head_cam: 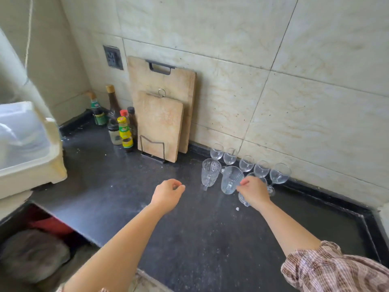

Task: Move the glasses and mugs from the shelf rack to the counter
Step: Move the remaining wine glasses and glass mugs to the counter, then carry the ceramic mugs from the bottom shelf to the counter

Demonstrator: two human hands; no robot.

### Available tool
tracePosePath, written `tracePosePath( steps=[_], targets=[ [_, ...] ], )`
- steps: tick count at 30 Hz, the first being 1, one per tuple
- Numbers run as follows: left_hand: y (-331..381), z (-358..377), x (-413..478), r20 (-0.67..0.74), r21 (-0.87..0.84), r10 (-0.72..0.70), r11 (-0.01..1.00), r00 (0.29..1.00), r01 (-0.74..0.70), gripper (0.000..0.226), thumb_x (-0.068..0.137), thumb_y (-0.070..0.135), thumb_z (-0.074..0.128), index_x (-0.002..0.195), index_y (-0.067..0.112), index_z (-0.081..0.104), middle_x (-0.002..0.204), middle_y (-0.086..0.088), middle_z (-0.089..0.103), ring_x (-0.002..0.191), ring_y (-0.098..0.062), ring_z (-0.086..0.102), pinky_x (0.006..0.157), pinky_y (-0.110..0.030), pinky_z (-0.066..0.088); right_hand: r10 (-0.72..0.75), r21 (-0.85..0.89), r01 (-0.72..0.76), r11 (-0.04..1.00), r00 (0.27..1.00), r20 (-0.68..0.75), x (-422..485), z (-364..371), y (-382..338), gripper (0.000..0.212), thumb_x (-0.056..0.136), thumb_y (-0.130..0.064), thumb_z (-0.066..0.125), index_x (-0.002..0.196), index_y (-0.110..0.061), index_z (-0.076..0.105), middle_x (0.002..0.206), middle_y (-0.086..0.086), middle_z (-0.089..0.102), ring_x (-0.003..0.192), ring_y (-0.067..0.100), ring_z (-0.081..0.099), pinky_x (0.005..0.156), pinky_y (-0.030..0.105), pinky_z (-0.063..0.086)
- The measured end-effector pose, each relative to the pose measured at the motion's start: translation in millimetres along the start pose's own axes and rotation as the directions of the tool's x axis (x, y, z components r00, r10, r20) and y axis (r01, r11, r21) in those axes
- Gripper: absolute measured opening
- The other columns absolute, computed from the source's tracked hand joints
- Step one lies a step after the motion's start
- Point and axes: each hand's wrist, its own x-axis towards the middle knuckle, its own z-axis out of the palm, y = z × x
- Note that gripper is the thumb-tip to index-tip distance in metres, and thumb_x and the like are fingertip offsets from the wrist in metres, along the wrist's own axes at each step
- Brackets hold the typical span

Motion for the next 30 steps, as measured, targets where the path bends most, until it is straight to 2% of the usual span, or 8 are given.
tracePosePath(
  steps=[3,6,11,16,20,22,26,30],
  targets=[
    [-29,-58,-29,-0.085,0.079,0.051,0.996,0.995,-0.045,0.035,0.09,0.035,0.052,0.12,0.019,0.06,0.121,-0.003,0.064,0.099,-0.022,0.062,0.077,-0.027,0.047,-0.136,0.024,0.135,0.991,0.99,0.031,-43,28,-61,0.009,0.079,-0.015,0.063,0.085,-0.01,0.066,0.082,0.004,0.066,0.089,0.026,0.064,0.068,0.031,0.045],
    [-68,-118,-69,-0.156,0.18,0.092,0.982,0.983,-0.064,0.037,0.09,0.031,0.052,0.123,0.015,0.058,0.124,-0.004,0.062,0.1,-0.022,0.062,0.08,-0.027,0.046,-0.284,0.029,0.282,0.959,0.953,0.106,-98,70,-122,0.014,0.081,-0.024,0.064,0.091,-0.014,0.064,0.088,0.0,0.063,0.091,0.023,0.061,0.073,0.029,0.044],
    [-152,-216,-158,-0.305,0.31,0.065,0.95,0.95,0.034,0.041,0.091,0.033,0.05,0.127,0.015,0.055,0.128,-0.009,0.057,0.114,-0.025,0.055,0.093,-0.033,0.043,-0.52,0.005,0.538,0.843,0.814,0.259,-203,144,-214,0.023,0.083,-0.033,0.061,0.099,-0.015,0.06,0.104,0.003,0.064,0.09,0.022,0.059,0.071,0.029,0.043],
    [-241,-299,-266,-0.487,0.298,-0.039,0.931,0.872,0.209,0.04,0.09,0.032,0.05,0.124,0.013,0.057,0.123,-0.012,0.059,0.114,-0.028,0.054,0.091,-0.034,0.043,-0.701,-0.008,0.763,0.646,0.597,0.39,-313,212,-298,0.041,0.085,-0.038,0.056,0.119,-0.014,0.056,0.121,0.004,0.059,0.107,0.023,0.057,0.086,0.034,0.047],
    [-304,-366,-352,-0.628,0.248,-0.132,0.9,0.767,0.358,0.036,0.091,0.032,0.048,0.118,0.011,0.059,0.122,-0.014,0.06,0.111,-0.031,0.055,0.089,-0.036,0.044,-0.811,-0.005,0.905,0.426,0.384,0.442,-405,263,-369,0.042,0.084,-0.037,0.057,0.118,-0.012,0.057,0.122,0.009,0.06,0.113,0.029,0.055,0.09,0.036,0.044],
    [-331,-397,-393,-0.708,0.206,-0.165,0.882,0.687,0.424,0.033,0.091,0.033,0.047,0.113,0.012,0.061,0.12,-0.012,0.061,0.108,-0.03,0.057,0.089,-0.037,0.046,-0.838,0.024,0.943,0.332,0.283,0.466,-454,288,-403,0.04,0.084,-0.035,0.058,0.116,-0.012,0.057,0.121,0.011,0.059,0.113,0.031,0.055,0.089,0.036,0.045],
    [-387,-460,-469,-0.816,0.136,-0.22,0.826,0.535,0.547,0.039,0.089,0.034,0.05,0.122,0.014,0.056,0.123,-0.012,0.057,0.11,-0.029,0.056,0.092,-0.04,0.047,-0.871,0.06,0.994,0.092,0.051,0.488,-551,341,-467,0.044,0.087,-0.038,0.055,0.122,-0.012,0.053,0.126,0.011,0.055,0.117,0.029,0.05,0.095,0.039,0.043],
    [-453,-529,-532,-0.851,0.045,-0.31,0.762,0.424,0.646,0.033,0.089,0.034,0.047,0.109,0.01,0.058,0.118,-0.017,0.056,0.109,-0.034,0.054,0.091,-0.042,0.045,-0.861,0.121,0.991,-0.054,-0.107,0.497,-648,400,-520,0.046,0.089,-0.039,0.053,0.125,-0.01,0.05,0.125,0.012,0.053,0.119,0.031,0.048,0.097,0.042,0.042]
  ],
)
